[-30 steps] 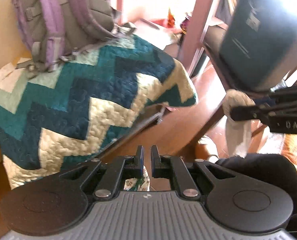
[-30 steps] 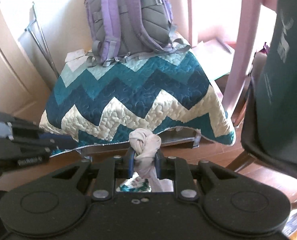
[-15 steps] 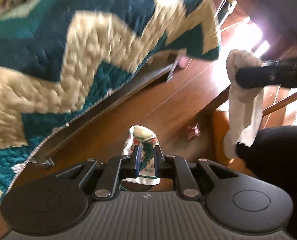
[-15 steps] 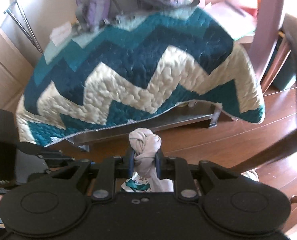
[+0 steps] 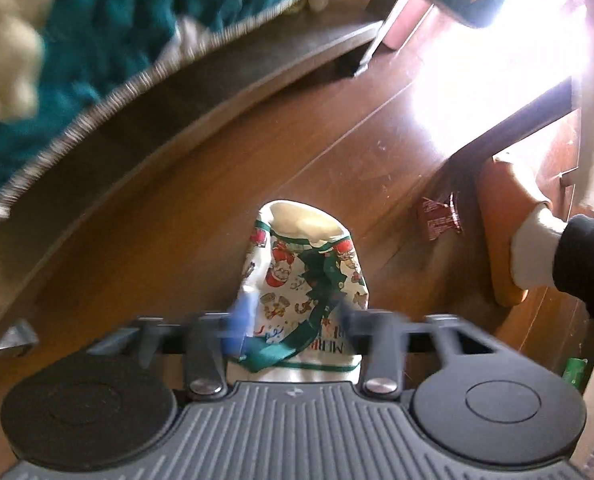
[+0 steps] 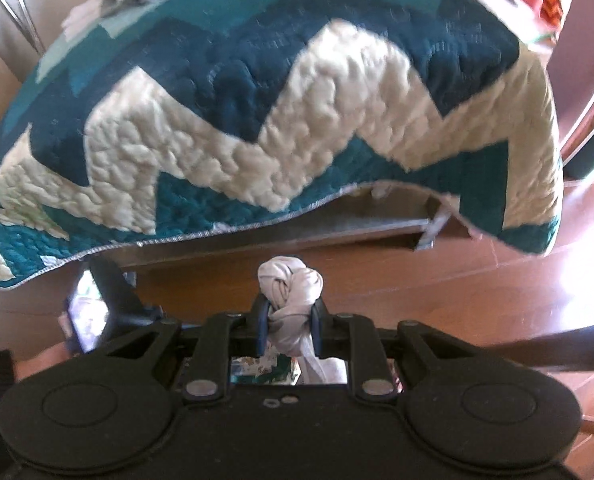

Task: Collect trash
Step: 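Carry the Christmas-print bag and white tissue with both tools over the green bin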

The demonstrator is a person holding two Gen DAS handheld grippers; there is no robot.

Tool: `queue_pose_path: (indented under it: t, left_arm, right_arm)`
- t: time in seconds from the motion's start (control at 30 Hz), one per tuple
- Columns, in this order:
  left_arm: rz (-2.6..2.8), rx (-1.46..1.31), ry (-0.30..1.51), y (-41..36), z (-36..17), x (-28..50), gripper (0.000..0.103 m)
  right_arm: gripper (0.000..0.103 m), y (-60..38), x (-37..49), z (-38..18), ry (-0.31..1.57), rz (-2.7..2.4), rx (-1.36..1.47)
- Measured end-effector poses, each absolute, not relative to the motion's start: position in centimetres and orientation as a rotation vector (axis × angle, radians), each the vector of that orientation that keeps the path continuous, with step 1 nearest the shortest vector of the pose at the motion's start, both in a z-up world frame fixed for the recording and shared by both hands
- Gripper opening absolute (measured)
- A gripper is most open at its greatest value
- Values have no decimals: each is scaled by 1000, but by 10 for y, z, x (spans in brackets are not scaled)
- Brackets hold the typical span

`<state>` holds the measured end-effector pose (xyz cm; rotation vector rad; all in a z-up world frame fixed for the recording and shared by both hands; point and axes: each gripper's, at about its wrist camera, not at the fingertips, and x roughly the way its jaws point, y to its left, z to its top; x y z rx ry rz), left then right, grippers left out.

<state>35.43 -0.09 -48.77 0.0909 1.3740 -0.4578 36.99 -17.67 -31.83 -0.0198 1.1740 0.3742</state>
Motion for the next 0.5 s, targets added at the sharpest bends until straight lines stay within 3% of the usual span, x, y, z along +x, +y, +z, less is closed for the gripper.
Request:
queue_pose_path:
  t: [0.03,0.5]
  left_arm:
    - [-444,101,1360,-2,-495,355,82]
    - [-406,88,1452,-14,-591,394,82]
  right_arm:
    - [19,-175,370,-321,1186,383,-18]
    - [19,-162,376,-340,1291,412,22]
